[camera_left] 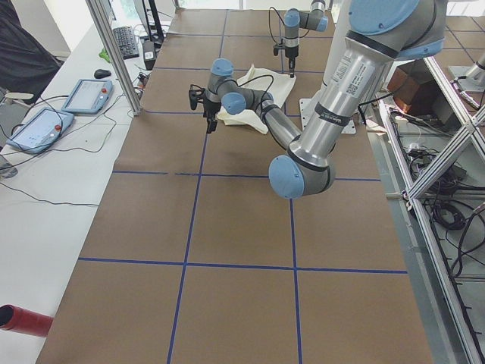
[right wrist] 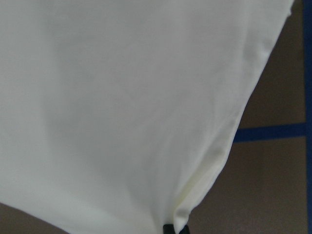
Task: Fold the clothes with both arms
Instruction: 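Grasp the side edge with the right gripper and drag it toward the robot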
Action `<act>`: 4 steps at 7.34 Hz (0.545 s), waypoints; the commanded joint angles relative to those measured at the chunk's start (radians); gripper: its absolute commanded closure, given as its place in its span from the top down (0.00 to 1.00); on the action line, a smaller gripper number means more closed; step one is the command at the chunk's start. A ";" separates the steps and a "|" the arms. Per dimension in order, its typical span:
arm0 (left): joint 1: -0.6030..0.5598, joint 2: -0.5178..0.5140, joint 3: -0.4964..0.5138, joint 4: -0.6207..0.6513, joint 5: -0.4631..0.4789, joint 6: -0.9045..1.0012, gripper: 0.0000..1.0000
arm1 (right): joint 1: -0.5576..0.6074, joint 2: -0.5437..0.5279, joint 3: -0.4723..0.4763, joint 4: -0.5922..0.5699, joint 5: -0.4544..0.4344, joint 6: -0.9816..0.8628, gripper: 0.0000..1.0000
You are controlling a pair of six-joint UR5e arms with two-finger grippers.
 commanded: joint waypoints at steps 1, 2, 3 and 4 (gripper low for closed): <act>0.003 -0.001 -0.001 -0.001 -0.006 0.000 1.00 | -0.049 -0.005 0.018 0.002 -0.026 0.025 0.99; 0.012 -0.003 -0.015 -0.001 -0.010 -0.023 1.00 | -0.050 0.002 0.029 0.002 -0.117 0.025 1.00; 0.066 -0.001 -0.020 -0.007 -0.024 -0.117 1.00 | -0.049 0.027 0.035 0.006 -0.215 0.025 1.00; 0.137 -0.001 -0.049 -0.009 -0.021 -0.227 0.99 | -0.024 0.068 0.032 0.006 -0.265 0.023 1.00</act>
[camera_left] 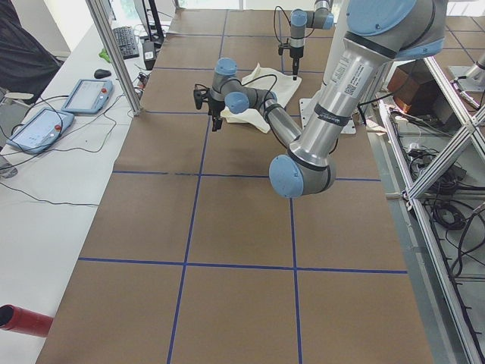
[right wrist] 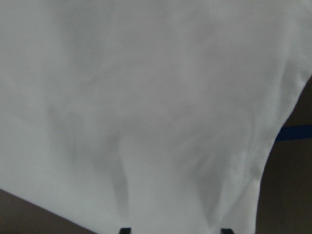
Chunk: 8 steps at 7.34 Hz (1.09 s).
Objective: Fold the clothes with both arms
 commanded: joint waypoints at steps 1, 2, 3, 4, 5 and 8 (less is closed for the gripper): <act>0.149 0.028 -0.069 -0.003 0.003 -0.222 0.97 | 0.071 0.060 0.006 0.002 -0.095 -0.001 1.00; 0.221 0.054 -0.115 -0.003 0.009 -0.319 0.93 | 0.115 0.098 0.014 0.002 -0.081 -0.002 1.00; 0.287 0.060 -0.117 -0.003 0.033 -0.393 0.87 | 0.120 0.120 0.011 0.002 -0.083 -0.002 1.00; 0.335 0.062 -0.115 0.000 0.088 -0.422 0.85 | 0.127 0.121 0.009 0.002 -0.083 -0.002 1.00; 0.363 0.080 -0.114 0.000 0.095 -0.458 0.82 | 0.128 0.124 0.008 0.003 -0.083 -0.002 1.00; 0.406 0.080 -0.077 0.000 0.138 -0.469 0.77 | 0.133 0.138 0.005 0.003 -0.083 -0.004 1.00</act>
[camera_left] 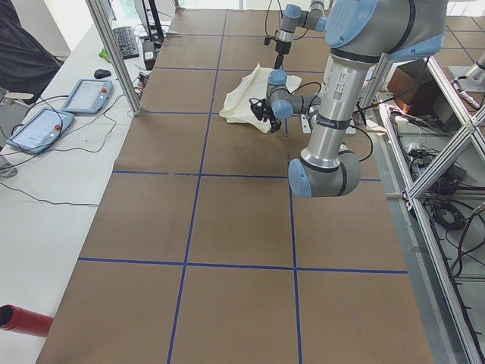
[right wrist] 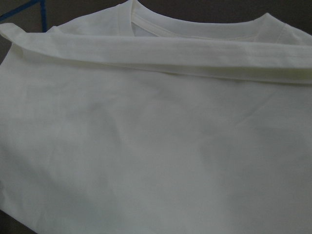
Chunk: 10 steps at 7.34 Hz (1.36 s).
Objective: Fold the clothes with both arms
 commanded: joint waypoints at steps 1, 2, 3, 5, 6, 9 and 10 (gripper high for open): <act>0.007 0.000 0.012 0.000 0.021 -0.003 0.74 | 0.002 0.002 -0.001 0.001 0.000 0.000 1.00; 0.003 0.000 0.011 0.000 0.023 -0.004 0.72 | 0.004 0.002 -0.001 0.001 0.000 0.000 1.00; 0.001 0.000 0.012 0.002 0.023 -0.008 0.68 | 0.005 0.001 -0.001 0.001 0.001 -0.001 1.00; -0.003 0.000 0.014 0.002 0.035 -0.008 0.59 | 0.005 0.002 -0.001 0.001 0.002 -0.001 1.00; -0.003 0.000 0.014 0.002 0.035 -0.009 0.52 | 0.005 0.002 -0.001 0.001 0.002 -0.001 1.00; -0.006 -0.002 0.015 0.002 0.035 -0.006 0.26 | 0.005 -0.002 -0.001 0.001 0.002 -0.001 1.00; -0.009 -0.002 0.015 0.002 0.035 -0.005 0.13 | 0.005 -0.002 -0.002 0.001 0.002 0.000 1.00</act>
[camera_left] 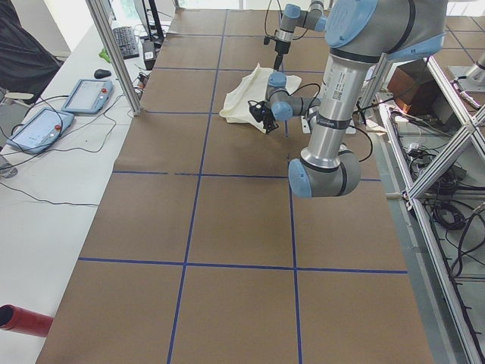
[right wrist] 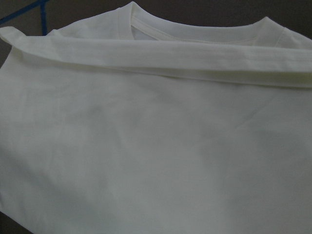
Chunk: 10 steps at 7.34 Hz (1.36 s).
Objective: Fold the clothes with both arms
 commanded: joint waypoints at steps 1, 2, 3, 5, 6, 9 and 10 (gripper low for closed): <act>-0.006 -0.003 0.000 0.000 0.002 0.000 0.00 | 0.000 -0.001 -0.001 0.000 0.000 0.001 1.00; -0.023 -0.005 -0.001 0.000 0.000 0.006 0.00 | 0.002 -0.004 -0.001 0.002 0.000 0.001 1.00; -0.063 -0.006 -0.001 0.005 -0.001 0.014 0.00 | 0.003 -0.004 0.002 0.002 0.000 0.001 1.00; -0.181 -0.018 0.067 -0.003 -0.005 0.116 0.00 | 0.008 -0.008 0.004 0.002 -0.002 0.001 1.00; -0.242 -0.044 0.109 -0.008 -0.005 0.172 0.00 | 0.009 -0.009 0.005 0.002 -0.003 0.001 1.00; -0.347 -0.213 0.368 -0.121 -0.003 0.244 0.00 | 0.012 -0.015 0.004 0.002 -0.011 0.002 1.00; -0.367 -0.244 0.429 -0.165 -0.005 0.281 0.00 | 0.014 -0.016 0.004 0.002 -0.011 0.002 1.00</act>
